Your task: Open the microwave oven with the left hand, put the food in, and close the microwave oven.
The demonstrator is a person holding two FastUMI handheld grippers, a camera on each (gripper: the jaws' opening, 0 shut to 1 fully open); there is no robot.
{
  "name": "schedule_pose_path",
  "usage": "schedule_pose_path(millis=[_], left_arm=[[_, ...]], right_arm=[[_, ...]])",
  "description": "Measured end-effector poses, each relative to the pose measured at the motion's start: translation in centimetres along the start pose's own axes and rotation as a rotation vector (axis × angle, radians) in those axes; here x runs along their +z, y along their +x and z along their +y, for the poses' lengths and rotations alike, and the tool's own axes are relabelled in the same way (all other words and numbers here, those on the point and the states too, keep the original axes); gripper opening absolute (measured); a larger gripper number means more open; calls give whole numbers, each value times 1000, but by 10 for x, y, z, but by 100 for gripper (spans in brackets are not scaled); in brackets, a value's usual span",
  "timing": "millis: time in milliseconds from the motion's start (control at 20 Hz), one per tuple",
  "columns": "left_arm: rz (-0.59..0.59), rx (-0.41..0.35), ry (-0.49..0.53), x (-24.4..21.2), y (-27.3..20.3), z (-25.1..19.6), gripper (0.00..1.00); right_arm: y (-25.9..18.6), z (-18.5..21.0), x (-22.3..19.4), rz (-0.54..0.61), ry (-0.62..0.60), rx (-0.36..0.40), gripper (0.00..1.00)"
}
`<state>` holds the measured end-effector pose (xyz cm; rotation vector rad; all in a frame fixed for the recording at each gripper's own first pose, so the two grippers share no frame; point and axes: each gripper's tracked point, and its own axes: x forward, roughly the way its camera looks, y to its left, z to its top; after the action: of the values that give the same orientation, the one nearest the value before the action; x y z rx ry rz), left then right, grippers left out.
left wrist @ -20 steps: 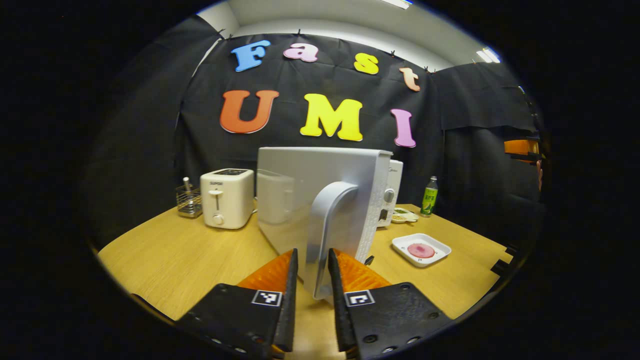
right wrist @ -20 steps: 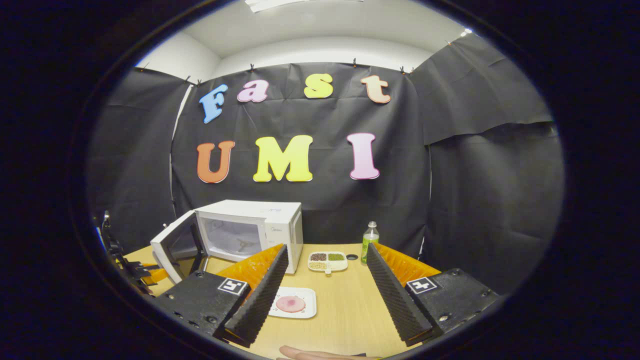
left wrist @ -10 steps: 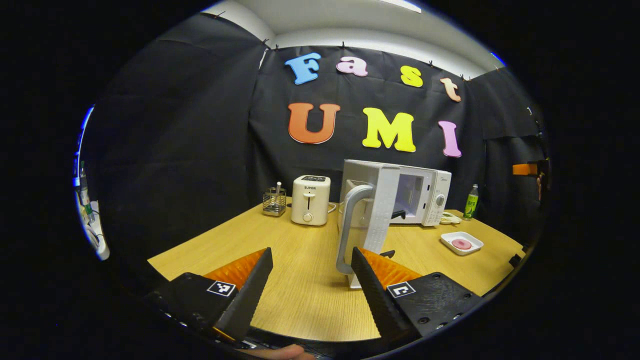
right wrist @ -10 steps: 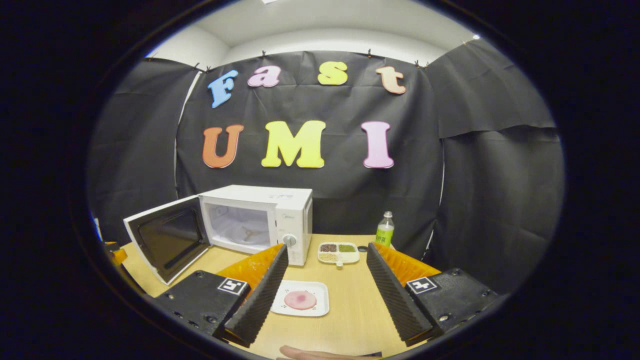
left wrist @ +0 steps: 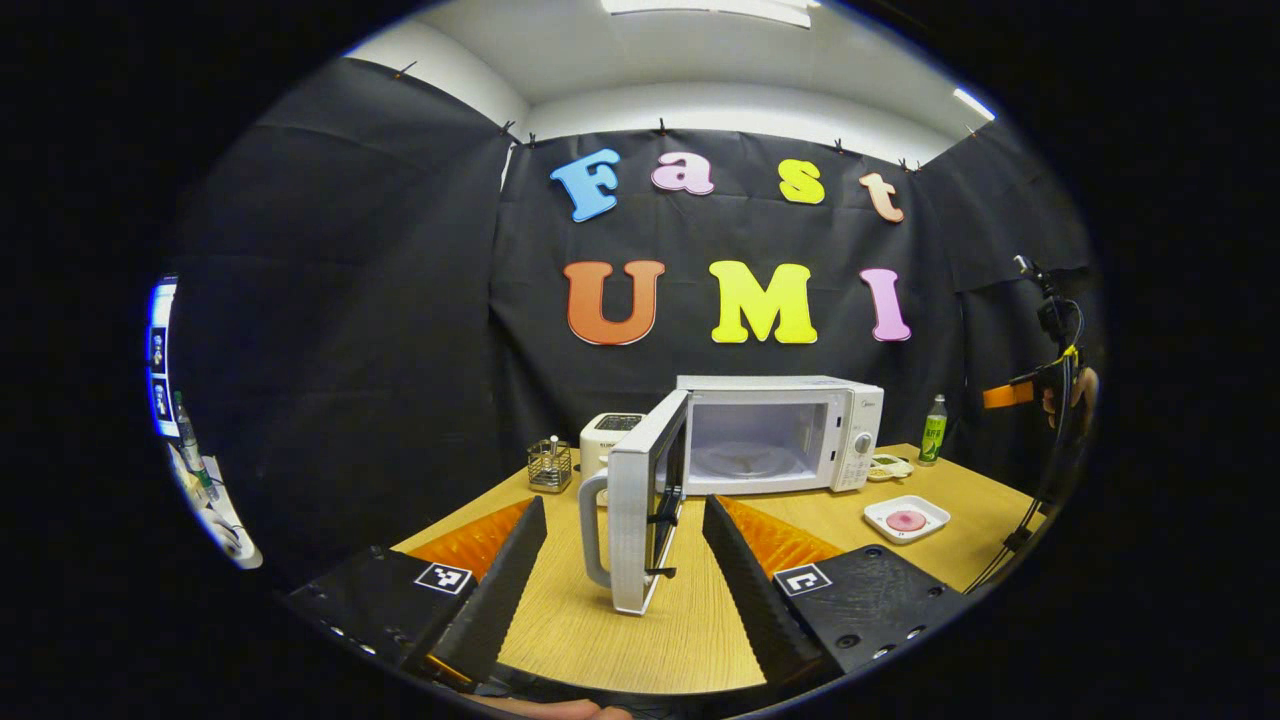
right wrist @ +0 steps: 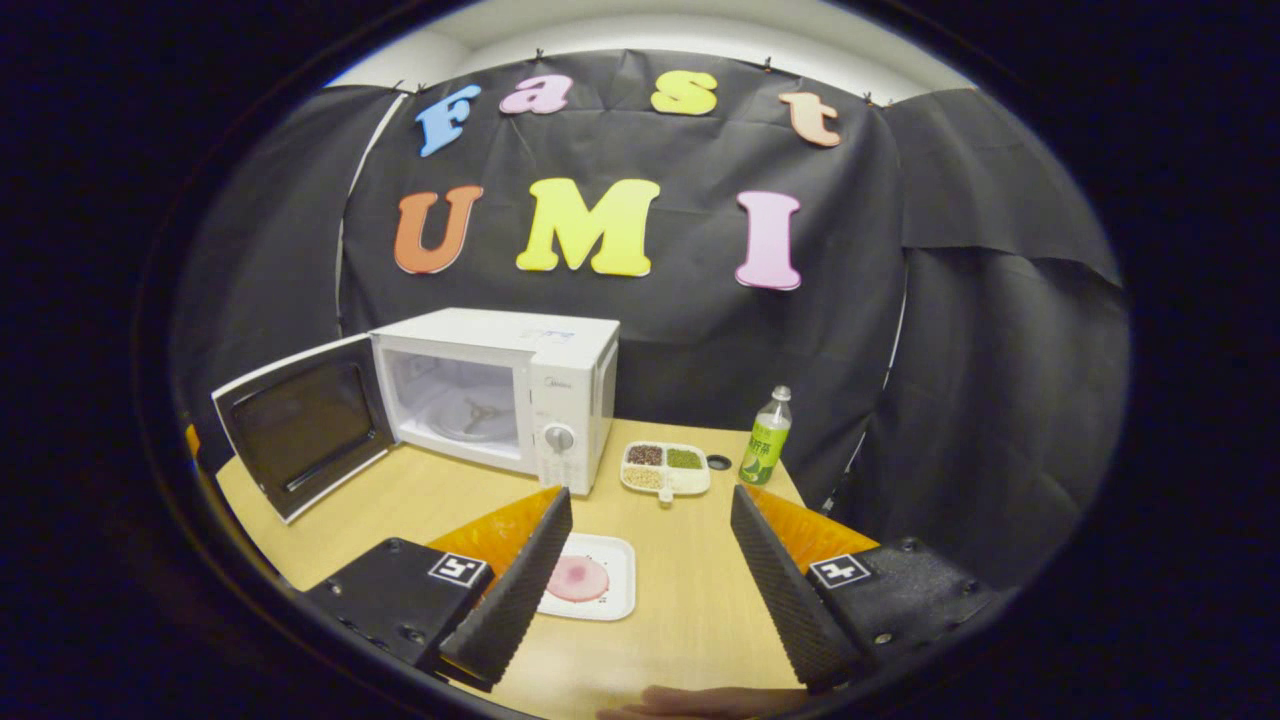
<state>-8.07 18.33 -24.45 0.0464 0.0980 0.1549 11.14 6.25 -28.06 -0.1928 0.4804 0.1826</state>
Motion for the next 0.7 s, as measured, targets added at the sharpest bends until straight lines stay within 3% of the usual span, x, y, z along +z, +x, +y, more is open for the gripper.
schedule_pose_path(millis=[50,100,300,350,400,550,600,650,700], left_arm=[[-9,-15,-7,9,-1,-10,94],[-19,-29,-9,18,-3,-18,94],[-77,-15,18,59,-5,-34,94],[-90,-19,17,69,-4,-40,81],[-101,-24,17,80,-4,-47,94],[-149,-25,25,109,2,-62,93],[-163,-27,28,116,5,-67,80],[-173,-29,27,122,9,-72,93],[-170,-44,14,124,12,-80,93]], right_arm=[[10,-4,-3,22,3,-3,100],[22,-7,-6,48,5,4,96],[73,-13,-32,187,5,53,100],[85,-14,-40,233,11,67,97],[94,-16,-55,299,13,78,100],[110,8,-92,509,51,220,100],[115,16,-107,581,66,256,96],[119,19,-119,652,87,261,97],[119,20,-134,734,105,257,96]])
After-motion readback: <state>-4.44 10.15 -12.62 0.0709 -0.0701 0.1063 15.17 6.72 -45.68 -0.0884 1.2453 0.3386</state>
